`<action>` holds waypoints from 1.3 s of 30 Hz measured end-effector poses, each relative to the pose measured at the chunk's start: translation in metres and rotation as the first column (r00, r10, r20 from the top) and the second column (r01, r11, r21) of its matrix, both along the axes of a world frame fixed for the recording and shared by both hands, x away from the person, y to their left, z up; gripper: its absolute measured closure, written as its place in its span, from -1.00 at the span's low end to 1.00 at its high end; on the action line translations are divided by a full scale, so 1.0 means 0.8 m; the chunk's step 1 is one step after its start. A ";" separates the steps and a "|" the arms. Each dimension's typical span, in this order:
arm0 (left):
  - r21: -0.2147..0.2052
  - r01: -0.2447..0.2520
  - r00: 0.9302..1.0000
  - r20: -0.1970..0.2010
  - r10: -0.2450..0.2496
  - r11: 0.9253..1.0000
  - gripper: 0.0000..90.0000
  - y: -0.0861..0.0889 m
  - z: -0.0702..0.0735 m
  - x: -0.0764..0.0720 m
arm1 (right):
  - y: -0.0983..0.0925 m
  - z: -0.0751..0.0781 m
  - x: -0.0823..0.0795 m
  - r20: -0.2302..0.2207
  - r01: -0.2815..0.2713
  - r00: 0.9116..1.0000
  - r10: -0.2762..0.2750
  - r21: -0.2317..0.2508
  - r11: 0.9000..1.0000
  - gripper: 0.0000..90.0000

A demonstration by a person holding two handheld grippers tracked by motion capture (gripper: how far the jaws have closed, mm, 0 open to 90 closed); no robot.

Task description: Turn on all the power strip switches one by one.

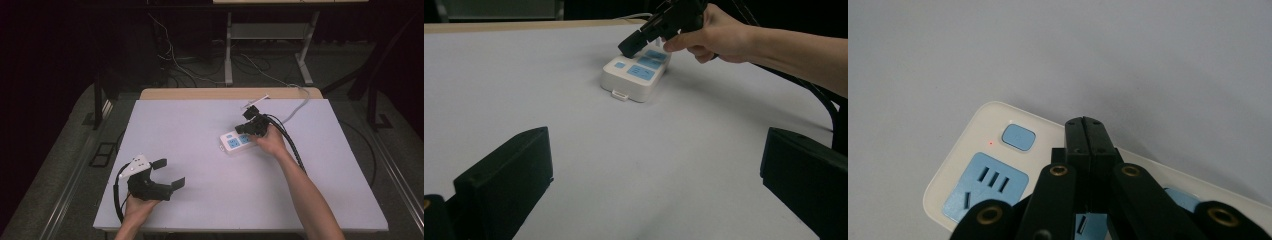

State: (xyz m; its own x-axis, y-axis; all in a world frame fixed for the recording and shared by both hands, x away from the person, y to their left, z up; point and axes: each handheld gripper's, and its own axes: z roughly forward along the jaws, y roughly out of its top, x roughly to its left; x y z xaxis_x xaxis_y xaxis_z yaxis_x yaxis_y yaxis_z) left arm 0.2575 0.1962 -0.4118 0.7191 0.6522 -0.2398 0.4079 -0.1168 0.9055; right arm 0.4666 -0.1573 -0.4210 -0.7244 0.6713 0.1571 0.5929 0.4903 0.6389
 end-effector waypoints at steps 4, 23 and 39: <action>0.002 0.005 1.000 -0.006 -0.005 1.000 -1.00 -0.001 -0.001 0.002 | 0.002 0.002 0.000 0.006 -0.006 1.000 0.006 -0.009 1.000 1.00; 0.006 -0.002 1.000 -0.010 0.003 1.000 -1.00 0.000 -0.002 0.003 | -0.025 0.022 0.003 -0.011 0.018 1.000 -0.018 0.035 0.999 1.00; 0.012 -0.002 1.000 -0.017 0.002 1.000 -1.00 -0.001 -0.004 0.004 | -0.074 0.043 0.007 -0.002 0.085 0.996 -0.085 0.025 0.996 1.00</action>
